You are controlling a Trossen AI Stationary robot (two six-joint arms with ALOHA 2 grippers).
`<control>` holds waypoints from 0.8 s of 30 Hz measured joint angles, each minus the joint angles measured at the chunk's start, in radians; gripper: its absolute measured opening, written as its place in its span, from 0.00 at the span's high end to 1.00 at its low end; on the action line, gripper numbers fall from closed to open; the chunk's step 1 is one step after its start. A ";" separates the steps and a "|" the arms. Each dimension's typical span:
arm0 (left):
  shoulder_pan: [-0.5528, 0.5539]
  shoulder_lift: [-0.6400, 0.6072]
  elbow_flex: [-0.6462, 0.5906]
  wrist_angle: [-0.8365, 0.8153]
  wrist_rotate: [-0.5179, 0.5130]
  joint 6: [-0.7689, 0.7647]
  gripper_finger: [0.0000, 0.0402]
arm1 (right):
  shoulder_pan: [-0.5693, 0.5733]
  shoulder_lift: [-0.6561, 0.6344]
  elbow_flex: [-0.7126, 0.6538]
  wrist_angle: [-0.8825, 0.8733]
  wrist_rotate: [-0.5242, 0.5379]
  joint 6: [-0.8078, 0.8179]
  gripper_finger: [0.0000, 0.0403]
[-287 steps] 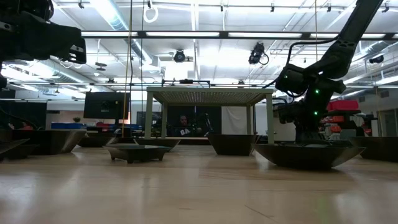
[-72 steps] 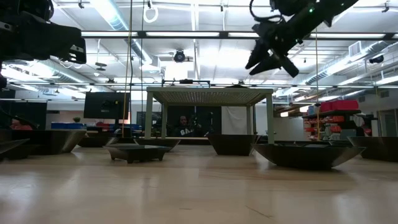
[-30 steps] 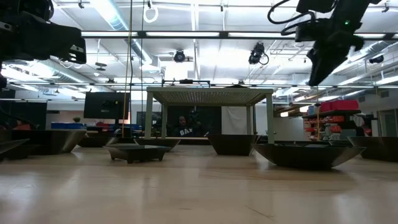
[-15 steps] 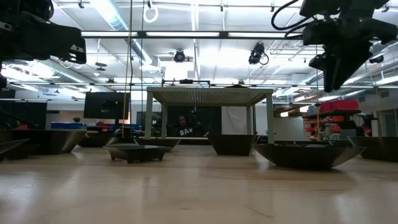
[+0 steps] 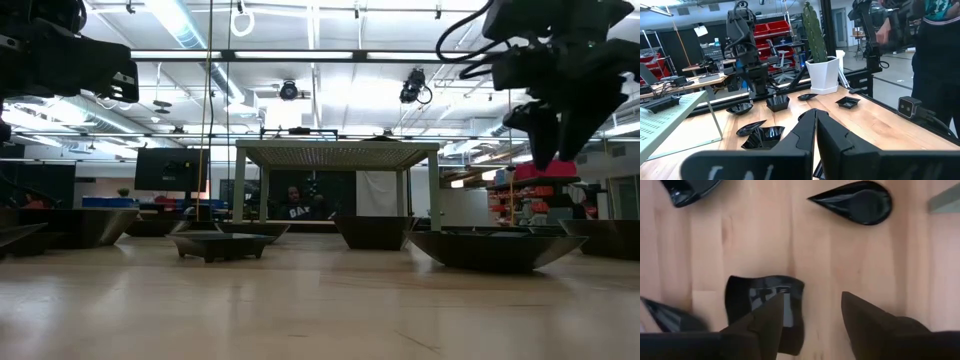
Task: Pick & Place Mini shaped plates
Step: Put the distorted square plate on the shelf
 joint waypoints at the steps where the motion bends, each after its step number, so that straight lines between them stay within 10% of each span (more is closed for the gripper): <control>1: 0.000 0.000 0.000 0.000 0.000 0.000 0.94 | 0.001 0.007 0.000 0.000 -0.010 -0.004 0.50; 24: 0.000 0.000 0.000 0.000 0.000 0.000 0.94 | 0.092 0.054 -0.001 -0.029 -0.025 0.389 0.52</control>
